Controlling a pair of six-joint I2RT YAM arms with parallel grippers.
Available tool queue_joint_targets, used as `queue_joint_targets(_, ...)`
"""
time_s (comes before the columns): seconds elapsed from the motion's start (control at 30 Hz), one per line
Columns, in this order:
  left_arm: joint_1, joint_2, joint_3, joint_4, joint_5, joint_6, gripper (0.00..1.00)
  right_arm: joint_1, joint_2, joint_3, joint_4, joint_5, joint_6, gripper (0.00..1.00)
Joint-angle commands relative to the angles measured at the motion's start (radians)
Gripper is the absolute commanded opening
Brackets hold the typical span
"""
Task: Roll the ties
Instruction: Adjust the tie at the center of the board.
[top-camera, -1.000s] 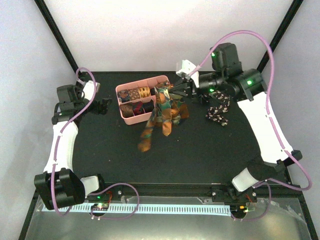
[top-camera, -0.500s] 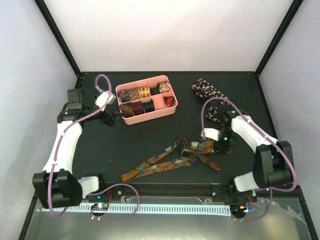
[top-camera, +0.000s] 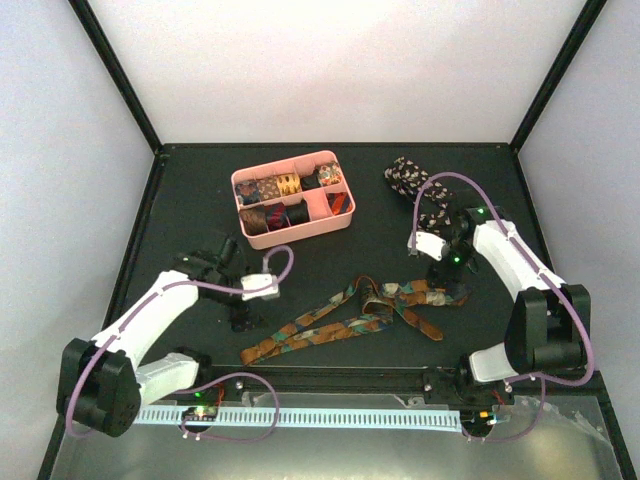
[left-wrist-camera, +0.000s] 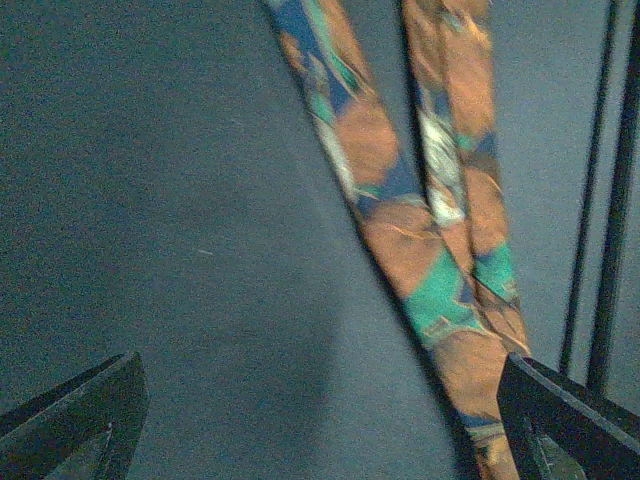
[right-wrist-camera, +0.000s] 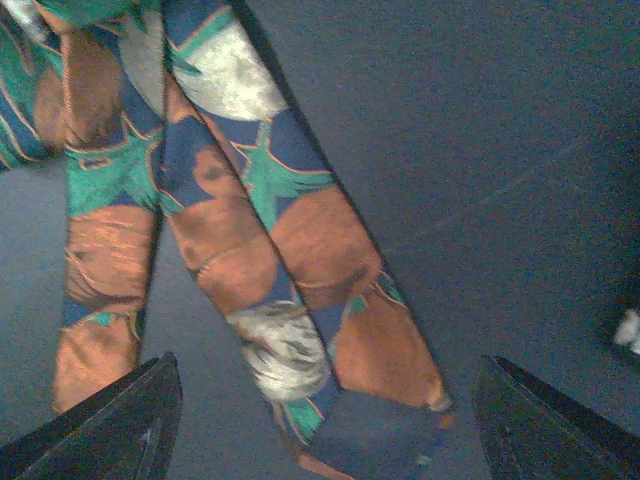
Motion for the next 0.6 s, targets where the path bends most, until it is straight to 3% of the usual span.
queue_joint_targets(0.0,-0.123,-0.035,-0.04,-0.014,-0.135,0.022,0.98,0.004,-0.018,-0.048,0.033,-0.107,0.056,0.81)
queue_joint_targets(0.33,-0.354,0.018,-0.113,0.029,-0.295,-0.093,0.97,0.005,0.097,-0.113,0.145,-0.068,0.097,0.68)
queue_joint_targets(0.57,-0.417,0.098,-0.167,0.155,-0.623,-0.165,0.96,-0.009,0.18,-0.15,0.206,0.016,0.086,0.56)
